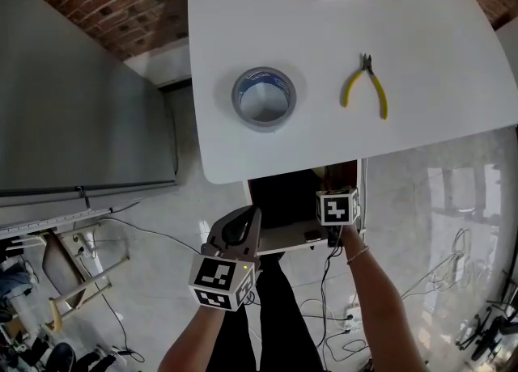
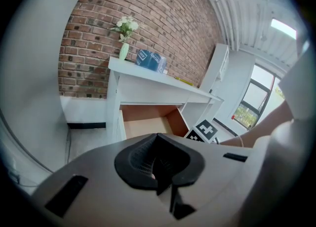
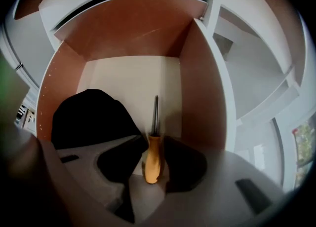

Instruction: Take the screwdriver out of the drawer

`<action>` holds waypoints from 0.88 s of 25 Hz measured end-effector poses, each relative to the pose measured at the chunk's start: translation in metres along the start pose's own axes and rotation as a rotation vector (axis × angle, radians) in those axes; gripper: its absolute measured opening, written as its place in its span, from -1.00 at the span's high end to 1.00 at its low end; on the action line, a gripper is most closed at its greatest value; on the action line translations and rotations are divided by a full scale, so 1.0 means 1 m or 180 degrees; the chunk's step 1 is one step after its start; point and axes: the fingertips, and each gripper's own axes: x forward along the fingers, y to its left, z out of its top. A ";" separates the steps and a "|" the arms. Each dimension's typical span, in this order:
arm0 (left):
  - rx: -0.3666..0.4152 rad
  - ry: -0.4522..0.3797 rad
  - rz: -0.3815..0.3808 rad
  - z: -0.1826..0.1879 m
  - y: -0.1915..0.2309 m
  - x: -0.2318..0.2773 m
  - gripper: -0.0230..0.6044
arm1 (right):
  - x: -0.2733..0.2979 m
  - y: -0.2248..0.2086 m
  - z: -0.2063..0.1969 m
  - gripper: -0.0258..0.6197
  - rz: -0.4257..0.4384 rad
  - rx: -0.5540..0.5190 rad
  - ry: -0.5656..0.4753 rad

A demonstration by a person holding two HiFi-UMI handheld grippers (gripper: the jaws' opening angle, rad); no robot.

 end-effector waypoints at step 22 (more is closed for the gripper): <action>-0.0056 0.0029 -0.0004 0.001 0.005 0.016 0.95 | 0.031 0.008 -0.012 0.65 0.0287 0.0402 0.0107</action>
